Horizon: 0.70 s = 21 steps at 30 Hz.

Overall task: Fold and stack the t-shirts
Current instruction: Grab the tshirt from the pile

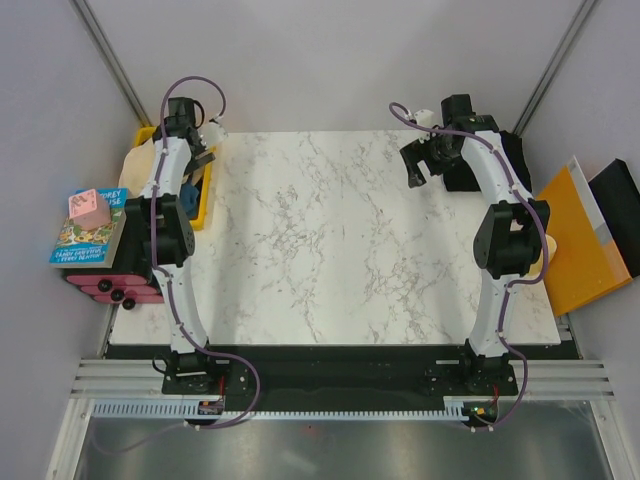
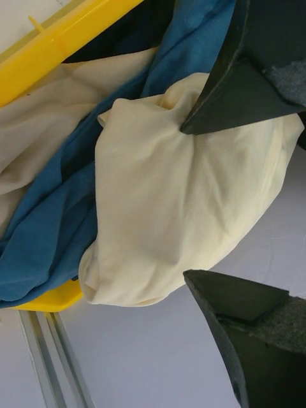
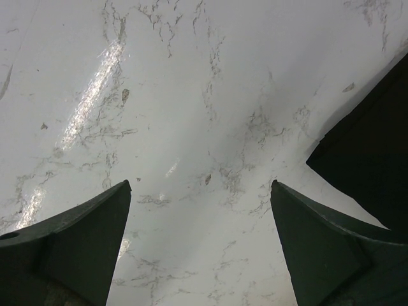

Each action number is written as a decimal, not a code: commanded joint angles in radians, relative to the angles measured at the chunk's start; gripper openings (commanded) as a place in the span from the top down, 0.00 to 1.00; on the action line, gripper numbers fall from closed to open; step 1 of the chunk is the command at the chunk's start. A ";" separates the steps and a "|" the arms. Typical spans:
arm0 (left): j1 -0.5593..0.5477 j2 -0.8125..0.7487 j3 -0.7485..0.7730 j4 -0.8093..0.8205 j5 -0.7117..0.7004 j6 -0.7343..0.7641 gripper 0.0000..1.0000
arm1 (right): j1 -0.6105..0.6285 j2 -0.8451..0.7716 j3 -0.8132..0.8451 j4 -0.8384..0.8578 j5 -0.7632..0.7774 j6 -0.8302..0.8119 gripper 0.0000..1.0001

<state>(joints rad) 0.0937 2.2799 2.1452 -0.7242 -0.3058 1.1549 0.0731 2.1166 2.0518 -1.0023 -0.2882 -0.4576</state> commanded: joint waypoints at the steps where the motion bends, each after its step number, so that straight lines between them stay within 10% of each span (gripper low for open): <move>1: 0.006 0.010 -0.002 -0.027 -0.003 -0.070 0.12 | 0.004 -0.032 0.021 0.014 -0.019 -0.016 0.02; 2: 0.008 0.018 -0.001 -0.027 -0.007 -0.073 0.15 | 0.005 -0.036 0.012 0.016 -0.019 -0.016 0.02; 7: 0.008 0.043 0.007 -0.034 -0.010 -0.110 0.97 | 0.005 -0.053 -0.015 0.033 -0.026 -0.003 0.02; 21: -0.051 -0.196 0.122 0.002 0.250 -0.319 0.98 | 0.010 -0.107 -0.078 0.143 -0.042 0.076 0.02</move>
<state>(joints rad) 0.0883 2.2478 2.1933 -0.7757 -0.1982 0.9390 0.0750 2.0670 1.9697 -0.8974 -0.2962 -0.4107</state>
